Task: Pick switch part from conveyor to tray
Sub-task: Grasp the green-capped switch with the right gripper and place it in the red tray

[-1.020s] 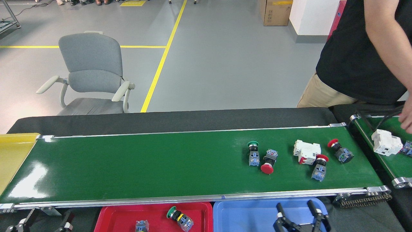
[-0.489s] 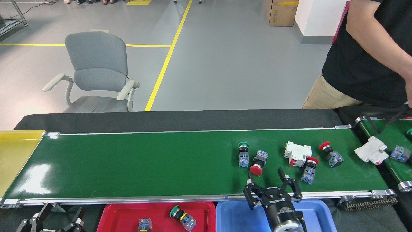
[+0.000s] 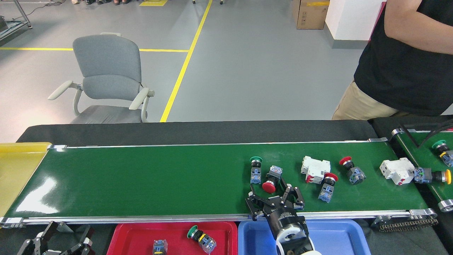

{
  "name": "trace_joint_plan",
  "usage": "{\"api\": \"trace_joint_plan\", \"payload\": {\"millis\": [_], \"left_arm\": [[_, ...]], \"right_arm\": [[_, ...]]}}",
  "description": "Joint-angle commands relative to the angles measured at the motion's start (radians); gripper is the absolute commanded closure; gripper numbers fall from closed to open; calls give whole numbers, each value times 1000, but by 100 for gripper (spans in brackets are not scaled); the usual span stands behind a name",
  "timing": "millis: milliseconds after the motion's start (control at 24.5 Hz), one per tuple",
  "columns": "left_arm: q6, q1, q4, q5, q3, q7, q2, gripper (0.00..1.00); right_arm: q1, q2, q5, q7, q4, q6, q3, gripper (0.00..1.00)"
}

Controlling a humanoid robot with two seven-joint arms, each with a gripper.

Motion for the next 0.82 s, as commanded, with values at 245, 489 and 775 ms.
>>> {"api": "trace_joint_plan", "payload": {"millis": [245, 489, 775], "left_arm": [[2, -46, 7, -2, -31, 3, 14, 0], [2, -44, 9, -2, -31, 3, 14, 0], [2, -44, 9, -2, -31, 3, 14, 0]], "right_arm": [[-118, 10, -48, -10, 144, -3, 74, 50], [-115, 9, -48, -27, 116, -12, 91, 99], [49, -36, -38, -41, -224, -173, 274, 90]]}}
